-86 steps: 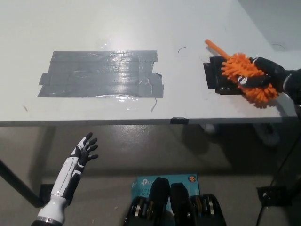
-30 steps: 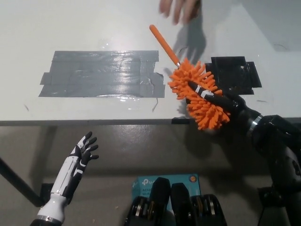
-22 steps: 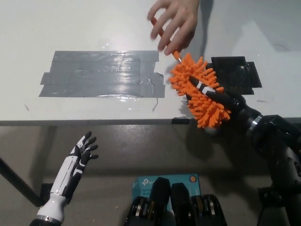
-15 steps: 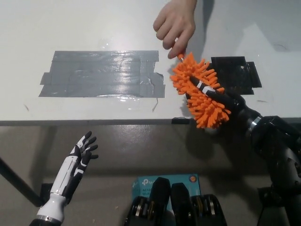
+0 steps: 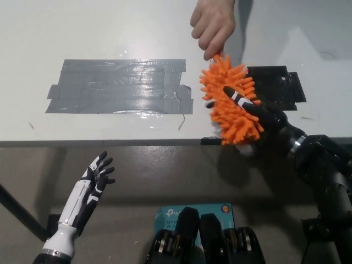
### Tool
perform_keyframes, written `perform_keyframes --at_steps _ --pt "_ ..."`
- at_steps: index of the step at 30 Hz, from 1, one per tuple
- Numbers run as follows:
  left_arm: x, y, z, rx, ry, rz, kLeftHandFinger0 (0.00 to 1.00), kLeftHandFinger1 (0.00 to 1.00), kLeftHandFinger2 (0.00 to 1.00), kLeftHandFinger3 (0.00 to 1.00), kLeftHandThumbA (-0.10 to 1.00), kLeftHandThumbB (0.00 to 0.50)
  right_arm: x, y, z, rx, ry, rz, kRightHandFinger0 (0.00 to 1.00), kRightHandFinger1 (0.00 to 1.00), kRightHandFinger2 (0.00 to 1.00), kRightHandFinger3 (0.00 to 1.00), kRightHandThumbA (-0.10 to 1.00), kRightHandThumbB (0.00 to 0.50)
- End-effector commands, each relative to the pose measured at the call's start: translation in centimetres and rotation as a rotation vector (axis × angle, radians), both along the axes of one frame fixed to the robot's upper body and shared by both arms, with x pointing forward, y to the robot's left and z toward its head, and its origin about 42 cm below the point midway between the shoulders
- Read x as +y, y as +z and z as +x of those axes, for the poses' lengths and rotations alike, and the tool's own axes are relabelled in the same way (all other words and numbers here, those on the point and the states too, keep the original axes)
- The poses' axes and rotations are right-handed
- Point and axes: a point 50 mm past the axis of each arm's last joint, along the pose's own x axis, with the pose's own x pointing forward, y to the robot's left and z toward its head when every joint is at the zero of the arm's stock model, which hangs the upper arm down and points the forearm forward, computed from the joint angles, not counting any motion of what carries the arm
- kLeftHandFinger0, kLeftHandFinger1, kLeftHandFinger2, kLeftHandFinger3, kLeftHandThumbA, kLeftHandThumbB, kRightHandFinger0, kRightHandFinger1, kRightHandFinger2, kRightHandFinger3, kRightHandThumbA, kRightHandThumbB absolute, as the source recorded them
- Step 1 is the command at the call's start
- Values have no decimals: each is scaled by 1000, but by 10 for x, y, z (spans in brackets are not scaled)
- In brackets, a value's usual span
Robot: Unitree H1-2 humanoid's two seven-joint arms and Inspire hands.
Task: An orange duster is kept infront of the robot in the middle of the table and the robot extends its right arm to grab the duster, picks it up and hands it to a person
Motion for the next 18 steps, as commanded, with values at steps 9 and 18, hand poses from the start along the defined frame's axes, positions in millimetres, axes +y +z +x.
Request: perform_keyframes --at_steps 9,18 --pt "4 18 8 -68 -23 -3 823 911 982 1000 931 135 -2 20 -6 -103 19 100 1000 1000 1000 1000 677 500" --pt "5 20 12 -75 -26 10 825 909 979 1000 939 144 -14 24 -12 -158 13 102 1000 1000 1000 1000 849 500"
